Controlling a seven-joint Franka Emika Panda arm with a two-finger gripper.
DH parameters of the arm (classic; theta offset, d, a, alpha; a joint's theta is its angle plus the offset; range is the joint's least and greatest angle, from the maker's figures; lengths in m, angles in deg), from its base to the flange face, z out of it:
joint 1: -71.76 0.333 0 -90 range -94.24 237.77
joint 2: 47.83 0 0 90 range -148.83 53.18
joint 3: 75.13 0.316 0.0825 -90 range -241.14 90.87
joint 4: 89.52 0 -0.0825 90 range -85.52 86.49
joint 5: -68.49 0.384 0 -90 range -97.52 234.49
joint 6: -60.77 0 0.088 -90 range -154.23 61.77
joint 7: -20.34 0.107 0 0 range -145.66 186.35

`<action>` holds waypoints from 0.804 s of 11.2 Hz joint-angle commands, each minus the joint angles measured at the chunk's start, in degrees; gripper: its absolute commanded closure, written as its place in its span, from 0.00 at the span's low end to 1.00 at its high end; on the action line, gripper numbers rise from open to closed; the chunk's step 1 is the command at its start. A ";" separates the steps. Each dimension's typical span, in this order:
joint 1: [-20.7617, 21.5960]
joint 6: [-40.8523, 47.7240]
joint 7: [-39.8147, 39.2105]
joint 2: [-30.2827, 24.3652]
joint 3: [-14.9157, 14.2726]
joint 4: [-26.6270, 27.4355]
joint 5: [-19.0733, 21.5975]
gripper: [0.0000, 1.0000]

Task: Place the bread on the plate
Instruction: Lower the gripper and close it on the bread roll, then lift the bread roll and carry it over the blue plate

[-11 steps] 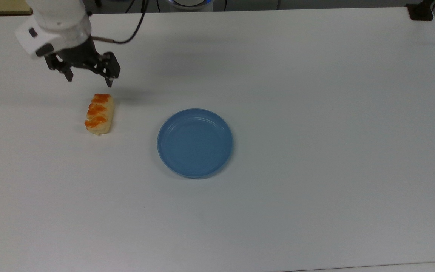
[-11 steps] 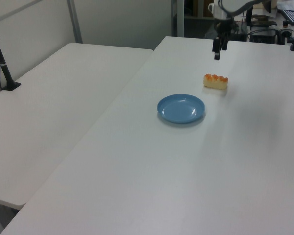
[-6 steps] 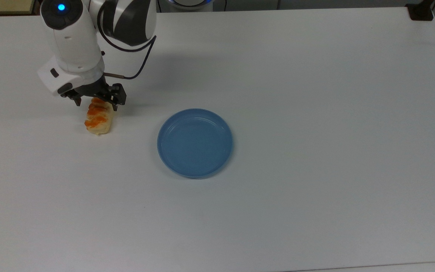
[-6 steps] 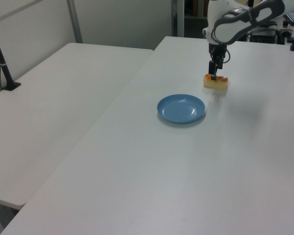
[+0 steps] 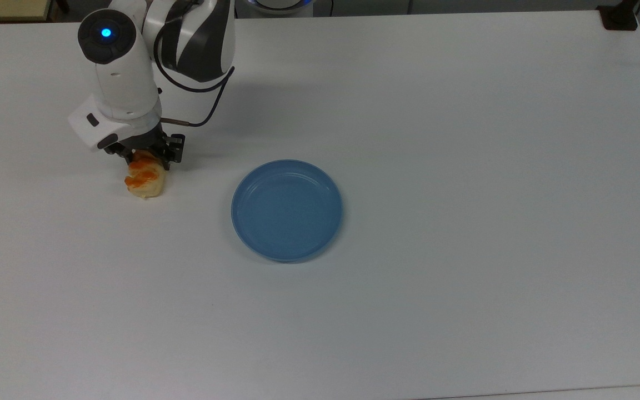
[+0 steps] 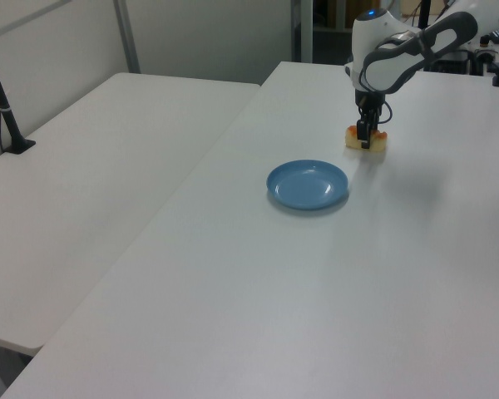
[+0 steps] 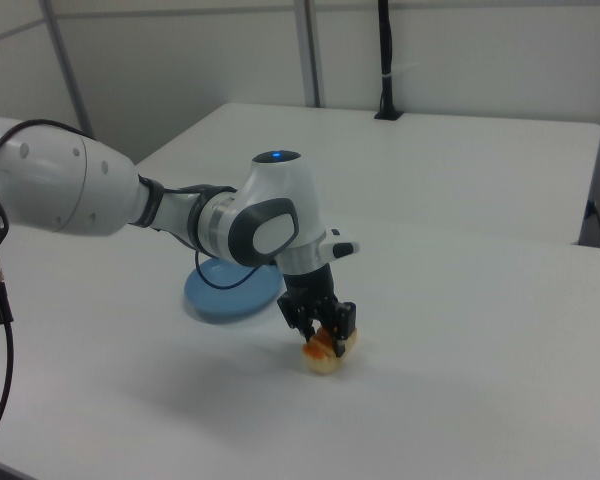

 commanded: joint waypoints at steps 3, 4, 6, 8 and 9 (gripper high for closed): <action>3.41 2.01 0.26 -6.71 -0.59 -0.09 0.46 0.71; 5.78 5.69 1.31 -7.17 -0.68 -2.89 1.95 0.69; 11.75 6.43 4.91 -6.91 -0.76 -5.64 4.51 0.66; 17.29 5.74 7.45 -5.52 -0.76 -5.73 4.60 0.63; 19.06 5.64 9.47 -3.16 -0.68 -7.47 4.60 0.62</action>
